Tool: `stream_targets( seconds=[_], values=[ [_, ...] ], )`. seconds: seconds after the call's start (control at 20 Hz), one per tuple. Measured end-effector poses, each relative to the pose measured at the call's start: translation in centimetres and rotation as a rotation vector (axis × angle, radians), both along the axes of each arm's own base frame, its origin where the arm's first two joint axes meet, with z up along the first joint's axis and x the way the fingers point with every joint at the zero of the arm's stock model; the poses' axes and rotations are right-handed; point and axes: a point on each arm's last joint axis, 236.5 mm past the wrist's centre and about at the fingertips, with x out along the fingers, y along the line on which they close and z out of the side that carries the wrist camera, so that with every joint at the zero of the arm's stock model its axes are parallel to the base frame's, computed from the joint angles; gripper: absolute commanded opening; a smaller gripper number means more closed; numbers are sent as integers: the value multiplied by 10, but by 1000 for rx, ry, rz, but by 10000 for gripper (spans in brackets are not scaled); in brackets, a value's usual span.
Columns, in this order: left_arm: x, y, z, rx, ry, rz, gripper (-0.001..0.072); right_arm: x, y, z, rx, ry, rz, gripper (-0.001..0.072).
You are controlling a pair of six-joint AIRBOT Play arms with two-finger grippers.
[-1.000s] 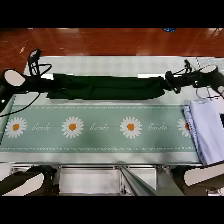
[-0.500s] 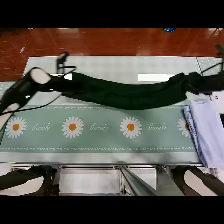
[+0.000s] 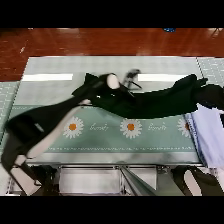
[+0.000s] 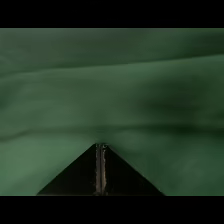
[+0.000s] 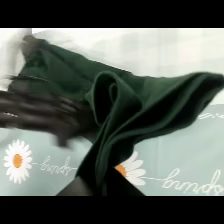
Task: Fold the shirts.
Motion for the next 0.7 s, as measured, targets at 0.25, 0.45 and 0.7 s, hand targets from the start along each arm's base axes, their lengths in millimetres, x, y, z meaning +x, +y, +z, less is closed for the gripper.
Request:
stream_targets(
  seconds=[0.25, 0.45, 0.7],
  values=[
    [-46, -46, -18, -17, 96, -110, 18, -3, 4, 7, 17, -22, -1, 25],
    [-1, -10, 2, -28, 121, -44, 19, -1, 6, 10, 33, -32, -8, 24],
    [104, 124, 81, -29, -1, 185, 19, 18, 17, 14, 130, -40, 19, 24]
  ],
)
